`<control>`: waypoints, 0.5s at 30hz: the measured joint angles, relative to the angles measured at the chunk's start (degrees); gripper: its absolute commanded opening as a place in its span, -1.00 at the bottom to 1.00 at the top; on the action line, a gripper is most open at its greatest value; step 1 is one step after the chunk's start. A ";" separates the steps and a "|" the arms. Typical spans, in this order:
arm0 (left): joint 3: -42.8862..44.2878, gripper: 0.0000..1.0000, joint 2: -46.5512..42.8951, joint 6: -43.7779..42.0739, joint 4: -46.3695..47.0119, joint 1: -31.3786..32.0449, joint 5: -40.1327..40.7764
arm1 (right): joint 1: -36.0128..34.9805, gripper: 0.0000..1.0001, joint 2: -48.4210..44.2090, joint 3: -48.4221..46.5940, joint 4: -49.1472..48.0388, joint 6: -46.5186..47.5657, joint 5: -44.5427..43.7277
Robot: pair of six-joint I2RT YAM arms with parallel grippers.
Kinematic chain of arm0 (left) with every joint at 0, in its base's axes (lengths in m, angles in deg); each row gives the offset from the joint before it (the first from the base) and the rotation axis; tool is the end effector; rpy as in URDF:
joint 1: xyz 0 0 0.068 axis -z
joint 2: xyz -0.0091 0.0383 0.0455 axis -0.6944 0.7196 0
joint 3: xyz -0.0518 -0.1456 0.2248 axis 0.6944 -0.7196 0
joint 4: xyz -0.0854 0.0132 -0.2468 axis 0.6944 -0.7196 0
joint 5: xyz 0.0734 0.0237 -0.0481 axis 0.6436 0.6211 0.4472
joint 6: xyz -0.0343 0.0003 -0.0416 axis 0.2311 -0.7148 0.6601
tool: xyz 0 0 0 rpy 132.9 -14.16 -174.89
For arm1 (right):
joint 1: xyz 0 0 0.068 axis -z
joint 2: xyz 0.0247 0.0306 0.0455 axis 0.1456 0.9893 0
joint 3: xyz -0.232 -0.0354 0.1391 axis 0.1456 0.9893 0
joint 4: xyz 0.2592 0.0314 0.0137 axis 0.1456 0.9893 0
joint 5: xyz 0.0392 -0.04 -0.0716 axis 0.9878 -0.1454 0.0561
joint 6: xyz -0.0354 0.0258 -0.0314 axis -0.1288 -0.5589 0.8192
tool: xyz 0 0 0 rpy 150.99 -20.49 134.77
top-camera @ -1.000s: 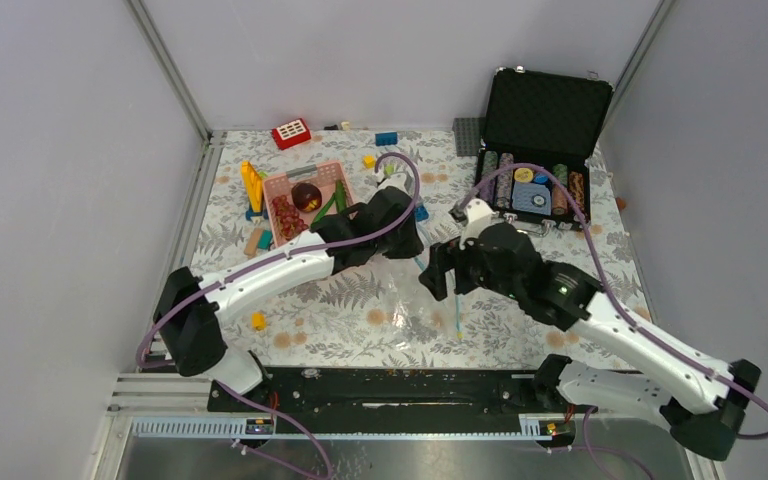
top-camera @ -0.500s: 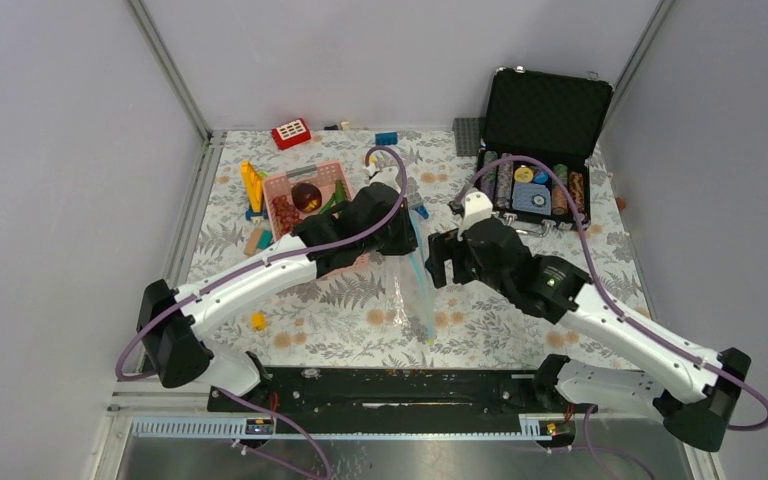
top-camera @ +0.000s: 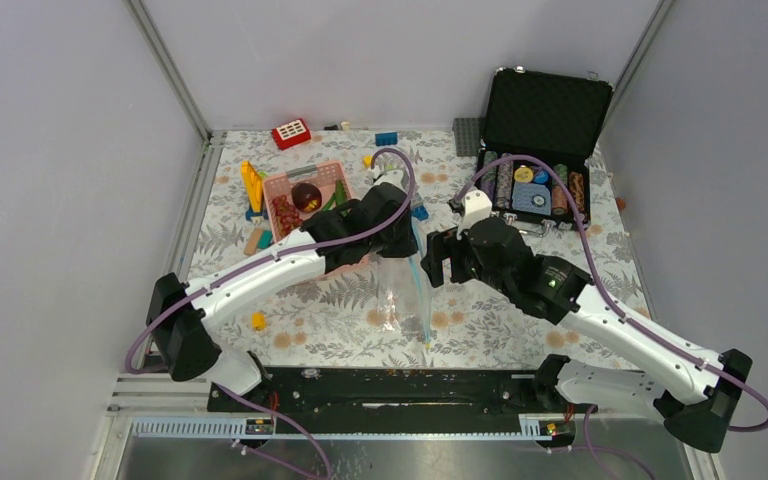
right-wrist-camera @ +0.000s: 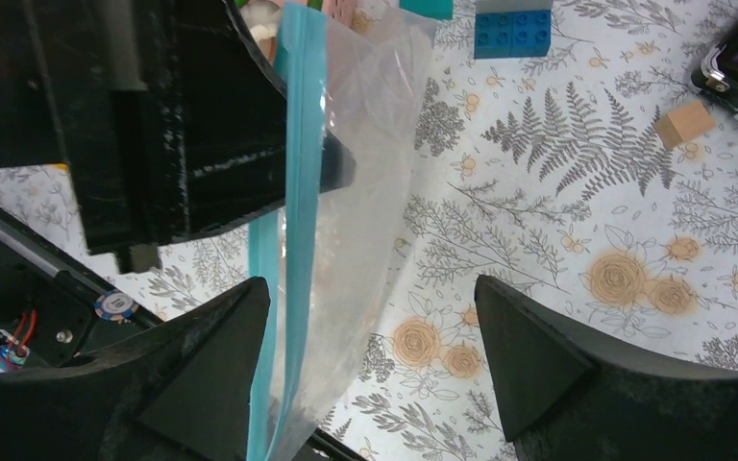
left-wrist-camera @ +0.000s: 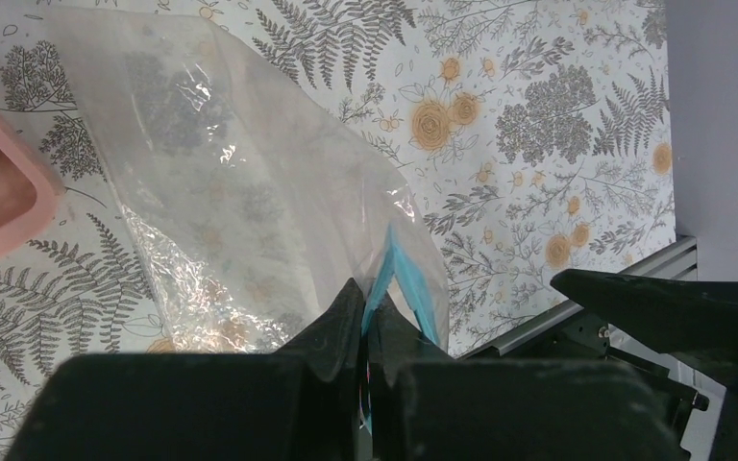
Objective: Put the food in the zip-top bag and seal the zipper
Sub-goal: Open the zipper of the food storage bag.
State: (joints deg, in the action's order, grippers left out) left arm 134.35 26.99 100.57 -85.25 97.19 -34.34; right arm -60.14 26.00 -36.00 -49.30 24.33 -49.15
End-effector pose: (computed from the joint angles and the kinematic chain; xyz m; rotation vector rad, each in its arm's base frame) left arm 0.2028 -0.2628 0.3282 0.0942 2.3909 -0.7070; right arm 0.1438 0.1684 0.3441 -0.4343 2.0281 0.5145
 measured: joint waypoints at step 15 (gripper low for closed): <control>0.15 -1.00 0.35 0.07 -1.18 0.87 0.76 | 0.00 0.52 4.61 2.54 -2.73 -3.30 -4.11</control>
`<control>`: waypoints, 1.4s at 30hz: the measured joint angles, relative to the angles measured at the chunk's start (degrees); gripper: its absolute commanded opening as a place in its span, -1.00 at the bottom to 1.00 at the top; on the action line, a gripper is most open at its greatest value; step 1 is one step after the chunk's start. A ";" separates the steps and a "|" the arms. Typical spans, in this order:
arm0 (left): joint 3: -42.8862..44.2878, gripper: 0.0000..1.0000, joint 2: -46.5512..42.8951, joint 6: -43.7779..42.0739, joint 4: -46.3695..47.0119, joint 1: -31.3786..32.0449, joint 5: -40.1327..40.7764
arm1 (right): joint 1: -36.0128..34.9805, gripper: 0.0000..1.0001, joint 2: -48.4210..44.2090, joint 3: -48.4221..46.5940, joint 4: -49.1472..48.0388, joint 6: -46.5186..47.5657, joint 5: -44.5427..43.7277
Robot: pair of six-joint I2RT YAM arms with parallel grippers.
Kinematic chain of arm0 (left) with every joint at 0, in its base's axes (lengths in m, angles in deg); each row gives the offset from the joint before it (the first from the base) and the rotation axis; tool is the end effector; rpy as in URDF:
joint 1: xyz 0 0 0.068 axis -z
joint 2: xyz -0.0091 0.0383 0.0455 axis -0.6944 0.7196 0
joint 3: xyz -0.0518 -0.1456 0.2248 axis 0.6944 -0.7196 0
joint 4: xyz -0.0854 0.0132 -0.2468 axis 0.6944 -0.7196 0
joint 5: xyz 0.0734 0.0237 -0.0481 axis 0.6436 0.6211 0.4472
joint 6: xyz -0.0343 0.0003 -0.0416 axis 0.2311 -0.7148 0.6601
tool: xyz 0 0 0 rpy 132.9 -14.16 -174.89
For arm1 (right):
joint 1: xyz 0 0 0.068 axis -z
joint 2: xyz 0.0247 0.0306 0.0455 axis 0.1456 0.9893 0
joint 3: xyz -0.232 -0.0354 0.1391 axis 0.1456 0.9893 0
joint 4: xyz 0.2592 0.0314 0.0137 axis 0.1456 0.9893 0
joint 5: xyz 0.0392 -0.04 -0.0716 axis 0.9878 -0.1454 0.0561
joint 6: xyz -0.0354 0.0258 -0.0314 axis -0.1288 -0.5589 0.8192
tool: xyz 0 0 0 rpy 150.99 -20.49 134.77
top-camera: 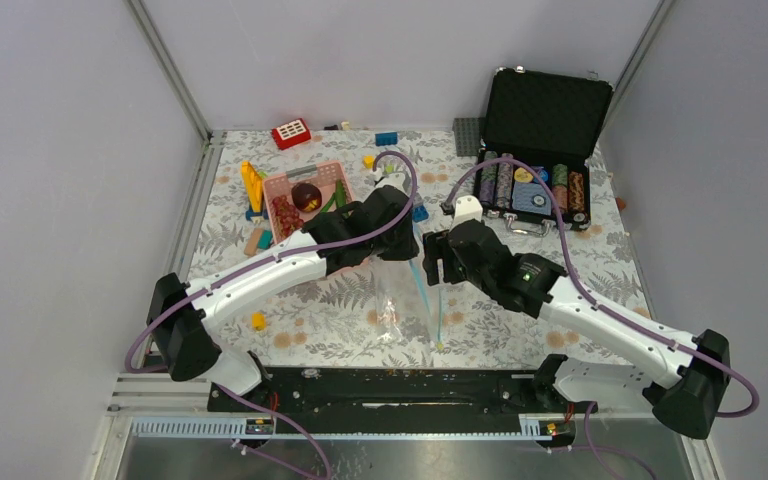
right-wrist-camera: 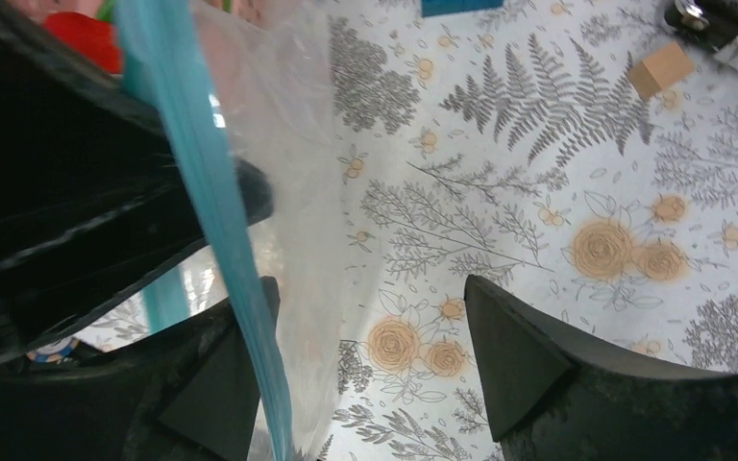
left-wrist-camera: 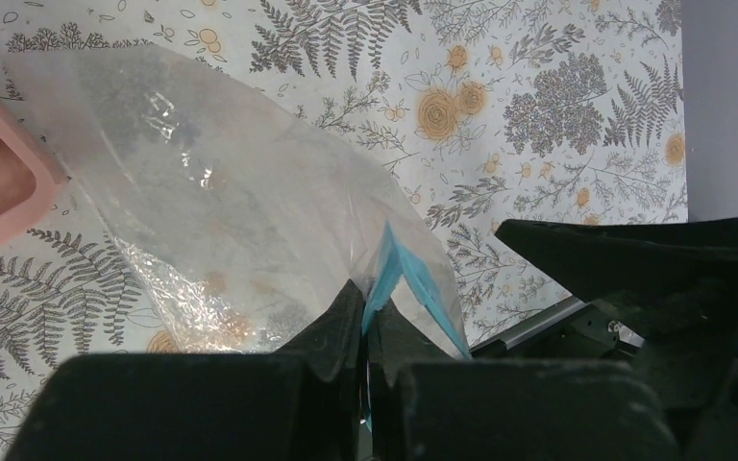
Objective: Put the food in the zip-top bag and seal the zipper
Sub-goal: Open the zipper of the food storage bag.
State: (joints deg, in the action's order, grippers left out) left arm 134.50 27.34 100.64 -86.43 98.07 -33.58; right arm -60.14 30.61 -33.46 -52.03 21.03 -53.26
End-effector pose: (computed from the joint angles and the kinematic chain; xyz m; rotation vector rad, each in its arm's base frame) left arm 0.1990 -0.2655 0.3255 0.1073 2.4076 -0.6821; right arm 0.1574 0.1817 0.3168 -0.3563 2.0962 0.4335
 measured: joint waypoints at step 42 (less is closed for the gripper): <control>3.91 -0.49 7.23 -22.93 -2.84 -9.11 -11.61 | 1.70 -1.00 0.09 -11.06 19.80 5.75 -13.25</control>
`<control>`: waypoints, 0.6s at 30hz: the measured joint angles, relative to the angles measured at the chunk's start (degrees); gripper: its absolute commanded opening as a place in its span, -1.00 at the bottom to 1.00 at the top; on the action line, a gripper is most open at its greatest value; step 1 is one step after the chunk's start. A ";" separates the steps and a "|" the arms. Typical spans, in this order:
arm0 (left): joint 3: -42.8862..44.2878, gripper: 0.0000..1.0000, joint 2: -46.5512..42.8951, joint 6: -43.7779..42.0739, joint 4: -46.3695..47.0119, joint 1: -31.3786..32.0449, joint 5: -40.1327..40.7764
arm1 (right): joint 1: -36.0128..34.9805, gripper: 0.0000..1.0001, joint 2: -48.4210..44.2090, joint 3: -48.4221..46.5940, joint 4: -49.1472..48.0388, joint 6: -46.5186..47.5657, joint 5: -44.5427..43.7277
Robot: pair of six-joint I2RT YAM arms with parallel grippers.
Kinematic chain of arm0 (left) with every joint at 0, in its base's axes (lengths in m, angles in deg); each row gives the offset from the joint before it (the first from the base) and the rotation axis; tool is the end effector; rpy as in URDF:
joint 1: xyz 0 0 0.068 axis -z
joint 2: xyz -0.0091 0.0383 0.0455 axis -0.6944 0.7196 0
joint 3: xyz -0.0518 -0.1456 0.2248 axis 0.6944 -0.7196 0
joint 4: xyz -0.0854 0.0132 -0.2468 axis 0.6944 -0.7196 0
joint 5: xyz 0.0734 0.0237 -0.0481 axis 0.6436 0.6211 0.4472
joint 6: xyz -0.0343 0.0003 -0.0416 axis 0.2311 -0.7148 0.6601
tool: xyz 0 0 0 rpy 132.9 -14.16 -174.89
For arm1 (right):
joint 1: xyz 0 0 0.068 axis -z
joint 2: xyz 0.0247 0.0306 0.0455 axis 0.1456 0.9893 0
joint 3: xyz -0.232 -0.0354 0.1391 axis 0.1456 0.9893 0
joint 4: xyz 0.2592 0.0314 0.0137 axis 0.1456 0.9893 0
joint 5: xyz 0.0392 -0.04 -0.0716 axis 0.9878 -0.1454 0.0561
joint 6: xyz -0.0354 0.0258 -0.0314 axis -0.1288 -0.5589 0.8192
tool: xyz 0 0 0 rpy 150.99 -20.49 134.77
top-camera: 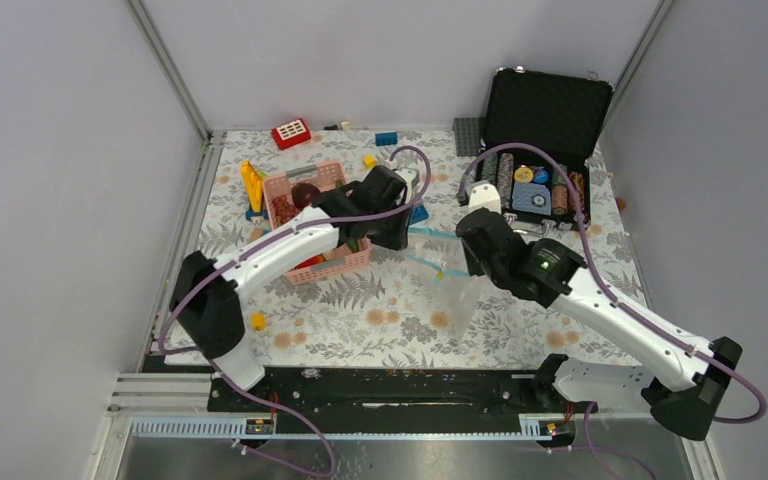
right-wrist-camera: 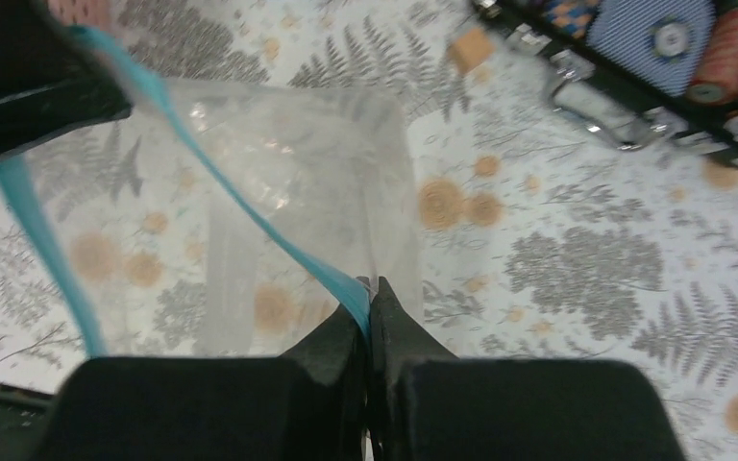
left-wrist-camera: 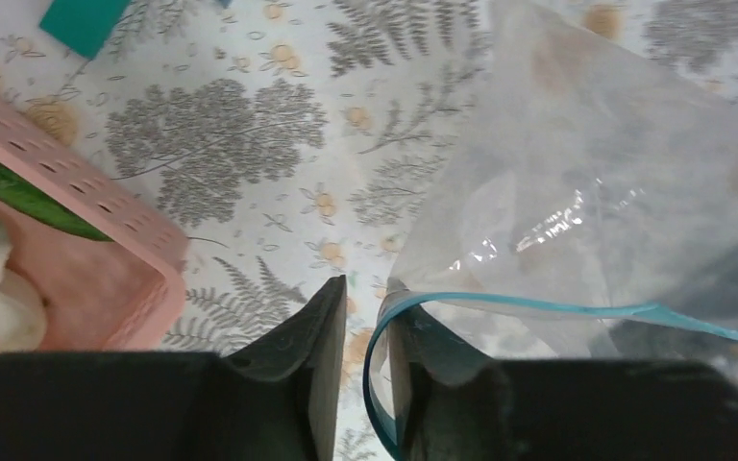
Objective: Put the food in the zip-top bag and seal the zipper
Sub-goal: Open the zipper of the food storage bag.
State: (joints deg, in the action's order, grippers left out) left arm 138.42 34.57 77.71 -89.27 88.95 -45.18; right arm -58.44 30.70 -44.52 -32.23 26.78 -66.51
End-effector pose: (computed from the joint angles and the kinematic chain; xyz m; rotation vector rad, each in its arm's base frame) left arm 0.2519 -0.2541 0.3029 0.5180 2.4552 -0.5707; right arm 0.1545 0.1555 0.3531 -0.3531 2.1310 0.0309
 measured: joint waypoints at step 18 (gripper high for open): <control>-1.14 0.98 -4.98 -2.54 0.90 -0.74 -7.10 | 0.37 -1.00 9.81 -0.22 -4.24 -12.02 0.59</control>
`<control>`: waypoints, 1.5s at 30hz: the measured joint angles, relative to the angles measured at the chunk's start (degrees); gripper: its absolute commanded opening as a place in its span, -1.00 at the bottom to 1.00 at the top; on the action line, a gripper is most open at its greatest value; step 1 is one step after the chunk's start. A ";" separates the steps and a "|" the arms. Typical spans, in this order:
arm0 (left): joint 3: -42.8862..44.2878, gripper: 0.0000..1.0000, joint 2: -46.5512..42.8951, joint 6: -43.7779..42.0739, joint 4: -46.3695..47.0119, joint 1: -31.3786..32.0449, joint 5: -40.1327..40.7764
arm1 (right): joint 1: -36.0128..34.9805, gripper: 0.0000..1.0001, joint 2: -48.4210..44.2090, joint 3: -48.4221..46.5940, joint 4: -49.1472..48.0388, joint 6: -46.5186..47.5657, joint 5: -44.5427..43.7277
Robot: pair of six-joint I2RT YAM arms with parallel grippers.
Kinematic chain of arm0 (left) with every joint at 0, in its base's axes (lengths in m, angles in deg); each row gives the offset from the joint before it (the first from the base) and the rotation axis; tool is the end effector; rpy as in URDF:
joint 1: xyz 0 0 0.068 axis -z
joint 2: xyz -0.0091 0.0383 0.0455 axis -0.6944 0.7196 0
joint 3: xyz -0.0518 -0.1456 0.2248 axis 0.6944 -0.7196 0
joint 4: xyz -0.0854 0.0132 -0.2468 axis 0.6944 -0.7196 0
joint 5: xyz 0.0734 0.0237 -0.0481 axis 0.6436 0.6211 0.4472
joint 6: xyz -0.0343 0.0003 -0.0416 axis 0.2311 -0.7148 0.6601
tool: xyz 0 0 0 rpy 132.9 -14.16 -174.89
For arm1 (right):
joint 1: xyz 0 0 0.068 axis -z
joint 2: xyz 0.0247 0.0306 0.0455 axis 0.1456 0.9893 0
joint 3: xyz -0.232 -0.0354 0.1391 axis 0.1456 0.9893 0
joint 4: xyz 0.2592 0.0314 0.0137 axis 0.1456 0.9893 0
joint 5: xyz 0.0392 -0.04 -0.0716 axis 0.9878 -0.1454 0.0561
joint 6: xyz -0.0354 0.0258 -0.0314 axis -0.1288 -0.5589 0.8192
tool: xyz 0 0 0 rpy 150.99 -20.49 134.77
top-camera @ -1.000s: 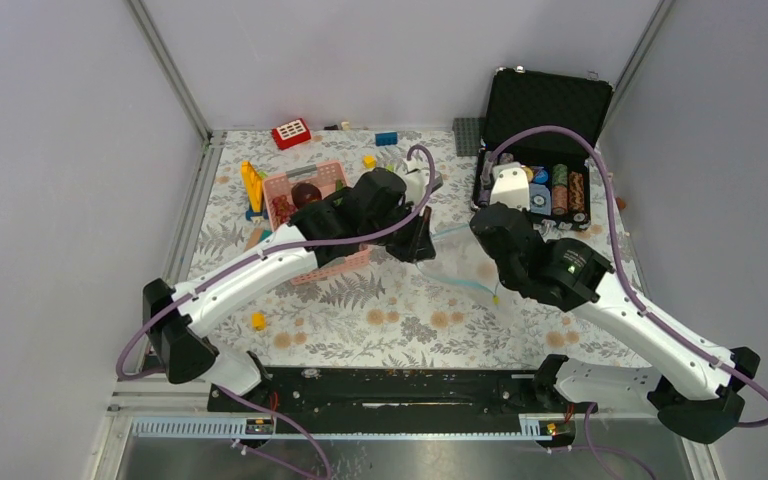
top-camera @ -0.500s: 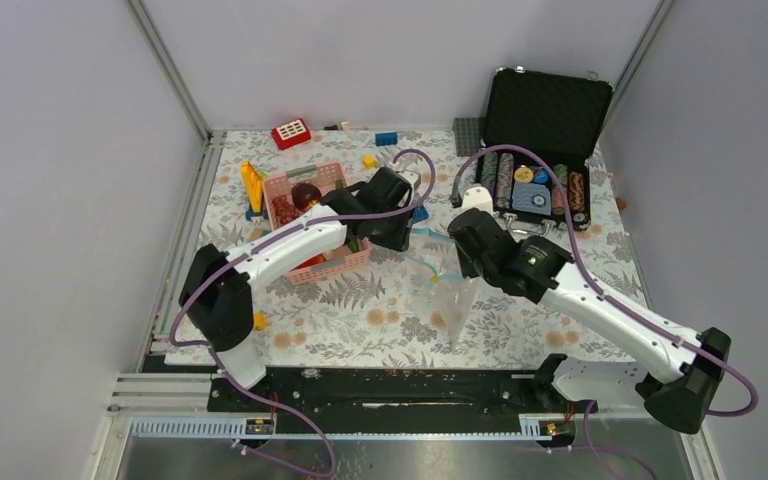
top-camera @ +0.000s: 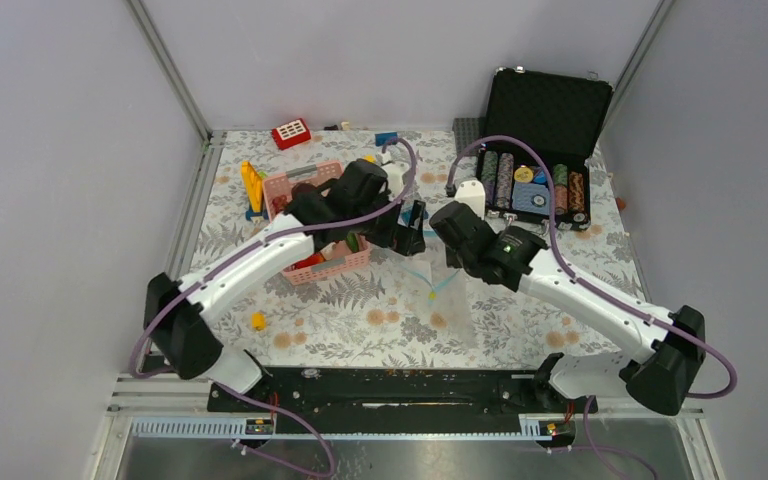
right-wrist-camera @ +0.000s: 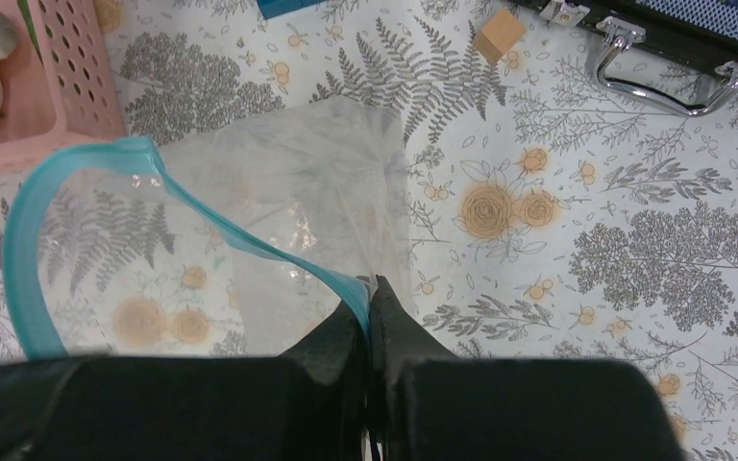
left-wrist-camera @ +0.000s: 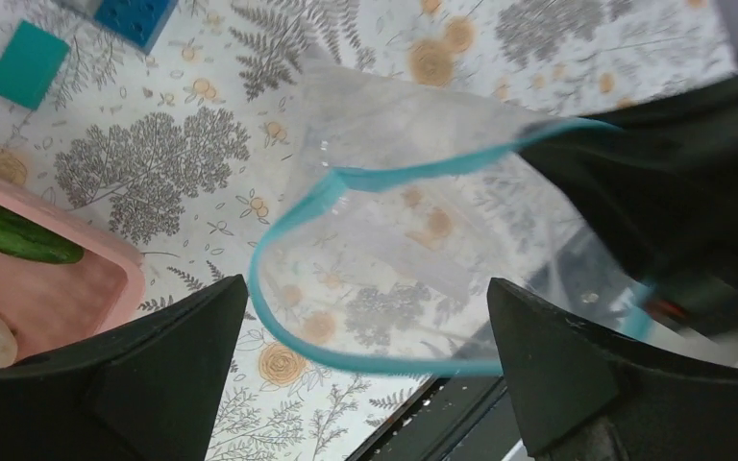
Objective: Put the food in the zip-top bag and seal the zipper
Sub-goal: Open the zipper of the food storage bag, then pick up the fake vegetable from the bin.
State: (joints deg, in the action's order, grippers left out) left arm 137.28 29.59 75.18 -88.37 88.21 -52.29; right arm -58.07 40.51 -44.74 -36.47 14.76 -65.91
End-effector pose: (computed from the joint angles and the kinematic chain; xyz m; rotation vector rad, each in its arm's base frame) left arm 0.2394 -0.2416 0.3265 0.6091 2.3752 -0.7278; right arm 0.1837 0.1883 0.3220 -0.1649 2.2313 0.0857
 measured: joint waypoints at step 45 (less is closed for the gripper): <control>14.14 -0.10 33.51 15.02 4.61 -33.20 24.04 | 3.32 -1.00 10.45 -6.56 -1.90 -0.35 -4.24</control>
State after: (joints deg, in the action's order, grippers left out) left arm 151.42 63.10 90.19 -83.76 55.01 -28.24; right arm -54.74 50.96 -51.30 -38.37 14.41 -70.16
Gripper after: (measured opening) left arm 0.736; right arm 0.019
